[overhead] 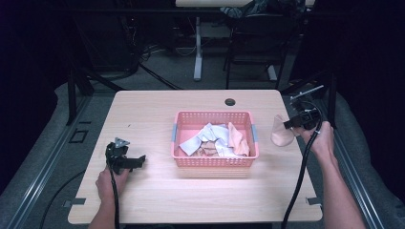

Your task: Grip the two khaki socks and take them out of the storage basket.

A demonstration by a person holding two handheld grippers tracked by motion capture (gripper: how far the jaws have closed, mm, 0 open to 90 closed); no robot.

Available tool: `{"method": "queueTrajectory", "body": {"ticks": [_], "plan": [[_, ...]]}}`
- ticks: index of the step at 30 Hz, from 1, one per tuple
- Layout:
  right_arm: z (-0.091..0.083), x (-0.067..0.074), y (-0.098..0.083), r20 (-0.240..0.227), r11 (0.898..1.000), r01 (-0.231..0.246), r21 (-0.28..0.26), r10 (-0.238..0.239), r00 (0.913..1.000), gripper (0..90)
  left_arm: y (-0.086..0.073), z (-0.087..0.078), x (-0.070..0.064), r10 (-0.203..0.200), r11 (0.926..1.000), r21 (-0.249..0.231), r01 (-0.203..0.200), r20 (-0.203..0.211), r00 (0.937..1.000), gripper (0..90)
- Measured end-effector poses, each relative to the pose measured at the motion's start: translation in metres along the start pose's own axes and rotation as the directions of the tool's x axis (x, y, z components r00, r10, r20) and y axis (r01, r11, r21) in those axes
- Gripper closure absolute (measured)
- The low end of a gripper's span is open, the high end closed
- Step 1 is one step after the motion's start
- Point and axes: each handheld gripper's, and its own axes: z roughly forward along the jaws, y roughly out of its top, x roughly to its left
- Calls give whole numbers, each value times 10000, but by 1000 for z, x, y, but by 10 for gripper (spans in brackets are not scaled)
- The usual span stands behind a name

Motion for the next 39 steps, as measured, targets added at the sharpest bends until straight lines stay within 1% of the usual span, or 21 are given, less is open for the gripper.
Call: {"method": "queueTrajectory", "body": {"ticks": [4,5,7,8,11,13,14,15,16,18,19,21,23,24,25,27,29,33,35,36,39], "plan": [[14,-5,-5,6,9996,-144,259,144,9999,867,0,0,0,-20,10000,-6,20,0,10000,4],[14,-5,-5,6,9996,-144,259,144,9999,867,0,0,0,4,10000,0,-4,1,10000,4],[26,-6,-8,22,9983,-183,561,182,9998,867,0,0,0,2,10000,1,-2,-1,10000,4],[26,-6,-8,22,9983,-183,561,182,9998,867,0,0,0,4,10000,2,-4,1,10000,4],[38,-6,-11,32,9966,-169,812,167,9999,867,0,0,0,-20,10000,-16,20,-5,10000,4],[50,-5,-15,46,9951,-324,931,321,9995,867,0,0,0,-18,10000,-1,18,3,10000,4],[50,-5,-15,46,9951,-324,931,321,9995,867,0,0,0,2,10000,3,-2,1,10000,4],[54,-6,-16,27,9936,-225,1104,224,9997,866,0,0,0,3,10000,0,-3,-2,10000,4],[61,-6,-18,-31,9917,-252,1262,257,9997,866,0,0,0,-20,10000,-17,20,-7,10000,4],[67,-5,-20,-116,9924,-451,1148,468,9988,865,0,0,0,2,10000,2,-2,1,10000,4],[70,-6,-21,-179,9902,-296,1365,324,9993,865,0,0,0,-16,10000,2,16,3,10000,4],[84,-8,-26,-292,9853,-448,1650,503,9983,861,0,0,0,-2,10000,18,2,8,10000,4],[90,-8,-29,-229,9841,-524,1697,571,9981,854,0,0,0,-2,10000,12,2,4,10000,4],[94,-8,-32,-177,9844,-681,1623,719,9973,846,0,0,0,-6,10000,10,6,3,10000,4],[96,-9,-33,-167,9816,-629,1804,670,9976,811,0,0,0,-3,10000,12,3,6,10000,4],[98,-13,-35,-243,9806,-855,1761,912,9955,700,0,0,0,-2,10000,14,2,6,10000,4],[94,-14,-36,-231,9841,-907,1530,953,9952,565,0,0,0,-1,10000,14,1,5,10000,4],[79,-11,-32,-237,9908,-724,1147,756,9969,332,0,0,0,1,10000,15,-1,5,10000,4],[68,-9,-29,-332,9944,-619,858,649,9973,254,0,0,0,22,10000,20,-22,5,10000,4],[62,-7,-26,-407,9949,-562,834,598,9974,225,0,0,0,0,10000,18,0,6,10000,4],[46,3,-18,-430,9985,-293,470,313,9986,149,0,0,0,-1,10000,17,1,6,10000,4]]}}
